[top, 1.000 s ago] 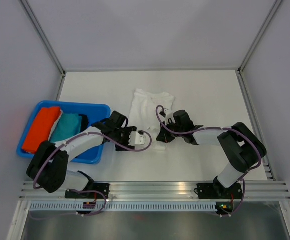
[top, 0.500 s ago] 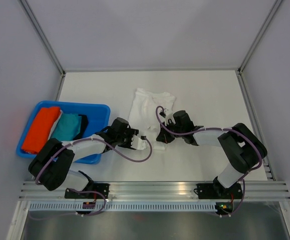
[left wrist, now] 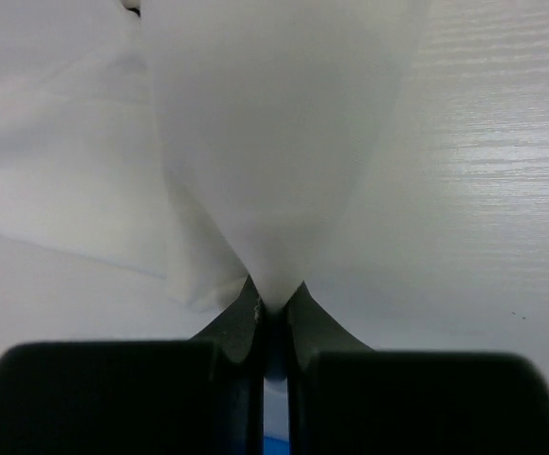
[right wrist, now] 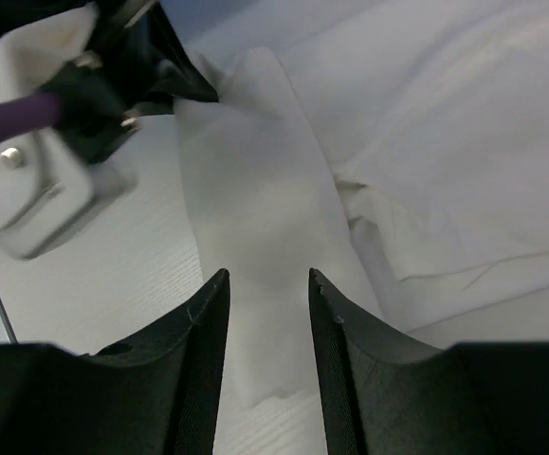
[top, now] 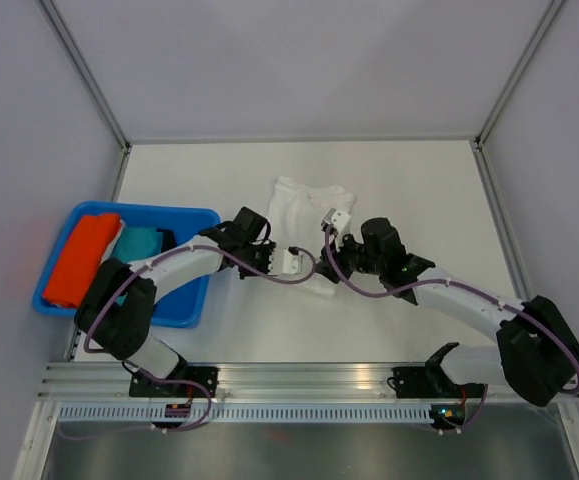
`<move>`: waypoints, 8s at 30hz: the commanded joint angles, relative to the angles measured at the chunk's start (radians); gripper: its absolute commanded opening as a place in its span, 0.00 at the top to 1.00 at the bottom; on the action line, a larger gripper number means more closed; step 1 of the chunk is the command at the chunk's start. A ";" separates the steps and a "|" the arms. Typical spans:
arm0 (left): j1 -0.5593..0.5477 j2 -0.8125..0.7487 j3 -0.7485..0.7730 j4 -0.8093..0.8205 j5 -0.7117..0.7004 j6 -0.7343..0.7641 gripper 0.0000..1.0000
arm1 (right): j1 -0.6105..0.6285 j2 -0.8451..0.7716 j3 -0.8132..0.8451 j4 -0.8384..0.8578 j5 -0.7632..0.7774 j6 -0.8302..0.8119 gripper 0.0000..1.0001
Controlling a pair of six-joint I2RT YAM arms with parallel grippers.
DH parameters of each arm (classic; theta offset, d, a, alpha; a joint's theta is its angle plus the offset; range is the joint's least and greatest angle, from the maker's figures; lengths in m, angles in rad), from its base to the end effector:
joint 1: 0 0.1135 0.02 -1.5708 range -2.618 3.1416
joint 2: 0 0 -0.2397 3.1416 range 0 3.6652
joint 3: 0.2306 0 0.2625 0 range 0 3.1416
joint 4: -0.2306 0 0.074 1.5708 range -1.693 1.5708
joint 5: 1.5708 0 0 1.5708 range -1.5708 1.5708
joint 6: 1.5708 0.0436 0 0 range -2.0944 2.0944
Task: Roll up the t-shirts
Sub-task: Roll the tshirt
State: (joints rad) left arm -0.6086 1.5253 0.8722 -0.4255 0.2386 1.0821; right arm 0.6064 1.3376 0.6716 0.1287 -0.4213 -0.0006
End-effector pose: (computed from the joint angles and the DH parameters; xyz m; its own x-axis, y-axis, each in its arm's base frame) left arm 0.2431 -0.1820 0.1428 0.2320 0.8841 -0.4058 0.9422 -0.1006 0.3195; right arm 0.2367 0.1858 0.1778 -0.4201 -0.2920 -0.8592 -0.8090 0.5495 0.2088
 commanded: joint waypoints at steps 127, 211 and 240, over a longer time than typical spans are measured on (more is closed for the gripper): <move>0.261 0.118 0.444 -0.256 -0.035 -0.308 0.61 | -0.188 0.368 0.065 0.089 -0.162 0.491 0.95; 0.230 0.225 0.430 -0.647 0.367 0.038 0.98 | 0.132 0.238 0.138 -0.126 0.323 -0.444 0.95; 0.294 0.377 0.493 -0.838 0.441 0.009 0.98 | -0.132 0.256 0.203 -0.333 -0.329 -0.106 0.47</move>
State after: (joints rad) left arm -0.3241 1.8732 1.3373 -1.2957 0.6559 1.1183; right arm 0.5251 1.6123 0.9161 -0.3820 -0.7609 -0.2161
